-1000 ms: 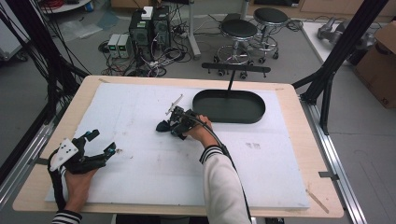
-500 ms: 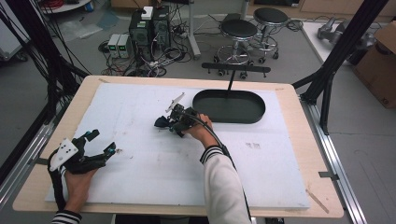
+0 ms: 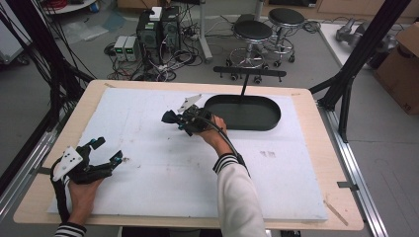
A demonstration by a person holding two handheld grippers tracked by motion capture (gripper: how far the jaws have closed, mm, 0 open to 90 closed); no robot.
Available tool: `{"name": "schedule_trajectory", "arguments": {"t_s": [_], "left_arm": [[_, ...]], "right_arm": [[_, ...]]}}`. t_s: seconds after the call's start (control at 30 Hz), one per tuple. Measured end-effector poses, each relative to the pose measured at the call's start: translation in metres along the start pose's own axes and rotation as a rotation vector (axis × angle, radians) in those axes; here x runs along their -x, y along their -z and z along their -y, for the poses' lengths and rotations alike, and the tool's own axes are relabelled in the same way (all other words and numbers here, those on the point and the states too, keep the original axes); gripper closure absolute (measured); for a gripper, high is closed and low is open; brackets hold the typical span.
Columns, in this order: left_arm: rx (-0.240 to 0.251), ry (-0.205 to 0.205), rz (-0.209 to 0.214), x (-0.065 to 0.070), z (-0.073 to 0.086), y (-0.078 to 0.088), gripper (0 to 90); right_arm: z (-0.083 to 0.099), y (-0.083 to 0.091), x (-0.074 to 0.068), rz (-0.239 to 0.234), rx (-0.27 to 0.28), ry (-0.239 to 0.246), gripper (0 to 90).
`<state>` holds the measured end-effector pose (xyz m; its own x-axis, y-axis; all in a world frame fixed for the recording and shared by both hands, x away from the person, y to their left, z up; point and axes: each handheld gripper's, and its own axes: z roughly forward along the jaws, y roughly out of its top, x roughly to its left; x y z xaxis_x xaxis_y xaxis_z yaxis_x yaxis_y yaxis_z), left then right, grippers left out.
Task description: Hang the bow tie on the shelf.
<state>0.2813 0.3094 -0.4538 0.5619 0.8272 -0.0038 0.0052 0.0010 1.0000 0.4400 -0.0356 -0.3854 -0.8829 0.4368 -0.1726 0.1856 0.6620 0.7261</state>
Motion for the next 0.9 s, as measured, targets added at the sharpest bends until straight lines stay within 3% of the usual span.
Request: {"name": "schedule_trajectory", "arguments": {"t_s": [0.1, 0.37, 0.9], "left_arm": [[0.000, 0.000, 0.000, 0.000, 0.000, 0.000, 15.7], [-0.002, -0.001, -0.001, 0.000, 0.000, 0.000, 15.8], [-0.002, -0.001, -0.002, 0.000, 0.000, 0.000, 15.8]], "right_arm": [[-0.002, 0.003, 0.001, 0.016, 0.035, 0.002, 75.6], [-0.004, 0.014, 0.007, 0.025, 0.155, -0.052, 75.6], [0.000, 0.052, 0.027, 0.092, 0.268, -0.106, 75.6]]}}
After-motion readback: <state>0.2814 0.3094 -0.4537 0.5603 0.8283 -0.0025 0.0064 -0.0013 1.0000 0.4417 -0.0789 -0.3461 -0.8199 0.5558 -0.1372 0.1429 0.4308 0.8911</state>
